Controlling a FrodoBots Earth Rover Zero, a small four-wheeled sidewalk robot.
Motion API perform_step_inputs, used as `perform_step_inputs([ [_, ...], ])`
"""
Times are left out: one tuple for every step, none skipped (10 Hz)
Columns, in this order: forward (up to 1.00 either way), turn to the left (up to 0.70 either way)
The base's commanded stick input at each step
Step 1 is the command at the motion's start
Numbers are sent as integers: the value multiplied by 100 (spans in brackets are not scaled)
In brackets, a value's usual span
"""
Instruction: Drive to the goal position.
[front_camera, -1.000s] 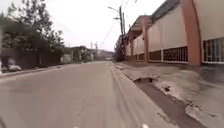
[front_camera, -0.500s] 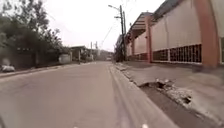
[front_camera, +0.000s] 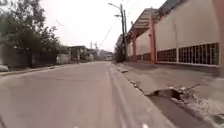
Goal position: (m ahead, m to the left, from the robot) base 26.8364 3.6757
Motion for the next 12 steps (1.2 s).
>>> perform_step_inputs([
  [100,0],
  [100,0],
  [100,0],
  [100,0],
  [100,0],
  [100,0],
  [100,9],
  [100,18],
  [100,15],
  [100,2],
  [100,0],
  [100,11],
])
